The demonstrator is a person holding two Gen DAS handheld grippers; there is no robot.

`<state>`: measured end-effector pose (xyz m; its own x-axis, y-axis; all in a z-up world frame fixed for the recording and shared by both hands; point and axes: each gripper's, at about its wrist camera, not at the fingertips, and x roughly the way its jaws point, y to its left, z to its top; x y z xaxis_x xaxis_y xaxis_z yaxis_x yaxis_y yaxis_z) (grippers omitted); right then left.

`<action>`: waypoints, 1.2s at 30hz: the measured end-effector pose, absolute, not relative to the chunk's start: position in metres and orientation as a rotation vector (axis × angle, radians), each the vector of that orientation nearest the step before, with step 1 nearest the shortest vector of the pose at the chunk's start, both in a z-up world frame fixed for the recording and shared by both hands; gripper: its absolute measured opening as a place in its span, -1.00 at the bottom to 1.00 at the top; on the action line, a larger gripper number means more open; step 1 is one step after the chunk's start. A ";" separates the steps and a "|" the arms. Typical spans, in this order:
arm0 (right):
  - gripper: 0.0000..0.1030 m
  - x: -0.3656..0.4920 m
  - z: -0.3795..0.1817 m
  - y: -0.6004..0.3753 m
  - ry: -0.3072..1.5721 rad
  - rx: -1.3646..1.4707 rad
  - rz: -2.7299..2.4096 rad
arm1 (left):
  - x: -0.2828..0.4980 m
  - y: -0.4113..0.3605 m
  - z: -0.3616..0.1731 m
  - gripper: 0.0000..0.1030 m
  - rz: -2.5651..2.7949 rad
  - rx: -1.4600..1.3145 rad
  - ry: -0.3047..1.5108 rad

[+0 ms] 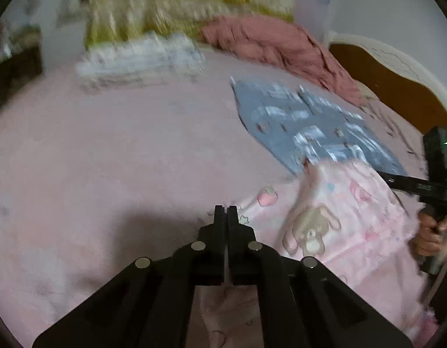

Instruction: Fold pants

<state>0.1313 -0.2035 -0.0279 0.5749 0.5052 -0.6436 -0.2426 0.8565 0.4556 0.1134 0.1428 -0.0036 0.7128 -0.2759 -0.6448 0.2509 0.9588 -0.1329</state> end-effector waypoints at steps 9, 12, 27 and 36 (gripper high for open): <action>-1.00 0.119 0.018 -0.211 0.644 0.228 0.287 | 0.102 0.146 0.027 -0.98 -0.121 0.073 0.526; -1.00 0.124 0.018 -0.203 0.628 0.176 0.251 | 0.116 0.151 0.012 -0.98 -0.075 0.073 0.597; -0.84 0.109 0.025 -0.213 0.618 0.184 0.229 | 0.063 0.124 0.024 0.13 -0.072 0.189 0.528; -0.84 0.072 -0.002 -0.159 0.772 0.092 0.357 | 0.065 0.108 -0.026 -0.57 -0.082 0.136 0.777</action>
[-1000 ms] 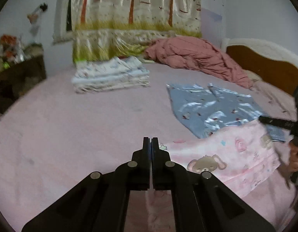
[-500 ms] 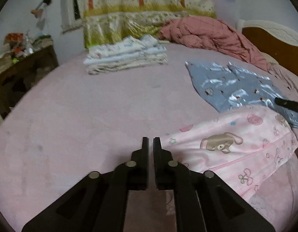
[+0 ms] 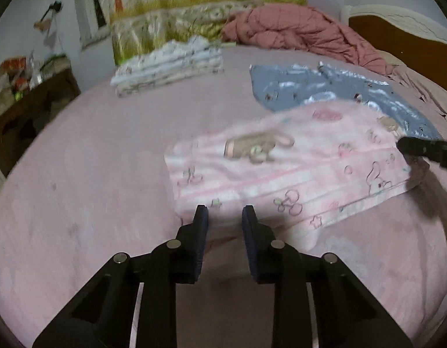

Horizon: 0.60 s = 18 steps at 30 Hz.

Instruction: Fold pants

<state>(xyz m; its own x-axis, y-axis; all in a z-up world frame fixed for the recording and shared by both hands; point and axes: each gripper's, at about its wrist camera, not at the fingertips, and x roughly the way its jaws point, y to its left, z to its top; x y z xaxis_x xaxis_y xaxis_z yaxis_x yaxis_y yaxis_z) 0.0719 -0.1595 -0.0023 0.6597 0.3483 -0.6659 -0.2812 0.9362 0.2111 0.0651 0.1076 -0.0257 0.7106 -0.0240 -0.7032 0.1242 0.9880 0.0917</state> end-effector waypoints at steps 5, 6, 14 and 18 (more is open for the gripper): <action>-0.84 0.067 -0.036 -0.179 0.832 0.118 0.293 | 0.047 0.113 -0.029 -0.64 -0.077 0.128 0.799; -0.84 0.064 -0.037 -0.184 0.833 0.128 0.296 | 0.046 0.114 -0.030 -0.64 -0.077 0.133 0.799; -0.84 0.043 -0.018 -0.185 0.803 0.067 0.294 | 0.036 0.120 0.005 -0.38 -0.106 0.074 0.683; -0.84 0.048 0.002 -0.178 0.759 0.095 0.303 | 0.066 0.115 0.017 -0.25 -0.085 0.029 0.666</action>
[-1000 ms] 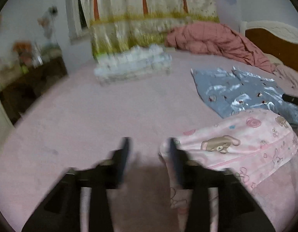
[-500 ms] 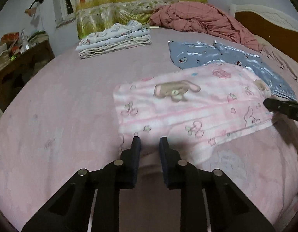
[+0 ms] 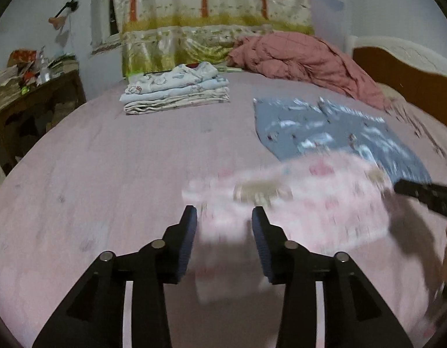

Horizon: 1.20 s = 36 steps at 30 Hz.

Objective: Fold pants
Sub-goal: 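Withdraw both open tools from the folded pink pants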

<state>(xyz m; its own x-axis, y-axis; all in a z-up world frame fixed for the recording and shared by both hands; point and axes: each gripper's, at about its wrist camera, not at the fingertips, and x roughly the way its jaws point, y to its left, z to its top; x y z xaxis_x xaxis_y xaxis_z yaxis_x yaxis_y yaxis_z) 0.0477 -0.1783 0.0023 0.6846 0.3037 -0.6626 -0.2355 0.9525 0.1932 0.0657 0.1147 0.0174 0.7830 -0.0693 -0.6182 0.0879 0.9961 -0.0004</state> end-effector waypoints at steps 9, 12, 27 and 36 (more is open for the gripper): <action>-0.84 0.085 -0.009 -0.148 0.838 0.111 0.347 | 0.099 0.113 -0.028 -0.25 -0.095 0.046 0.855; -0.84 0.081 -0.025 -0.153 0.862 0.119 0.366 | 0.078 0.107 -0.028 -0.25 -0.084 0.111 0.825; -0.51 0.039 -0.024 -0.173 0.844 0.050 0.339 | 0.027 0.105 -0.011 -0.04 -0.087 0.141 0.688; 0.10 0.004 -0.004 -0.167 0.815 0.073 0.379 | -0.005 0.101 0.011 0.62 -0.079 0.102 0.584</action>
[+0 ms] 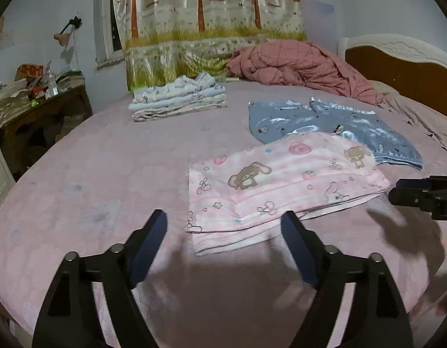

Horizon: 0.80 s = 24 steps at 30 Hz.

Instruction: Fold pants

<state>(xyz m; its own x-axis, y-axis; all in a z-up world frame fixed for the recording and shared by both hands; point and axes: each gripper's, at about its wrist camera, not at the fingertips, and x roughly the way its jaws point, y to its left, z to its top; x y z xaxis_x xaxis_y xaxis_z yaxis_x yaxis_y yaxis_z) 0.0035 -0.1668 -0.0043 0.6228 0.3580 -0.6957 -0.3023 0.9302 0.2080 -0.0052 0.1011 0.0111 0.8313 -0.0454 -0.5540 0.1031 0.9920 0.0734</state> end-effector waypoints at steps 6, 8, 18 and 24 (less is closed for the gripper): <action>0.32 -0.008 0.000 -0.171 0.832 0.095 0.342 | -0.015 0.093 0.012 0.86 -0.084 0.126 0.561; 0.32 -0.008 -0.003 -0.176 0.840 0.106 0.285 | -0.016 0.092 0.010 0.86 -0.088 0.115 0.565; 0.50 -0.002 -0.030 -0.198 0.905 0.150 0.218 | -0.011 0.091 -0.008 0.90 -0.072 0.085 0.615; 0.65 -0.006 -0.033 -0.187 0.889 0.087 0.222 | -0.009 0.094 -0.018 0.90 -0.061 0.068 0.644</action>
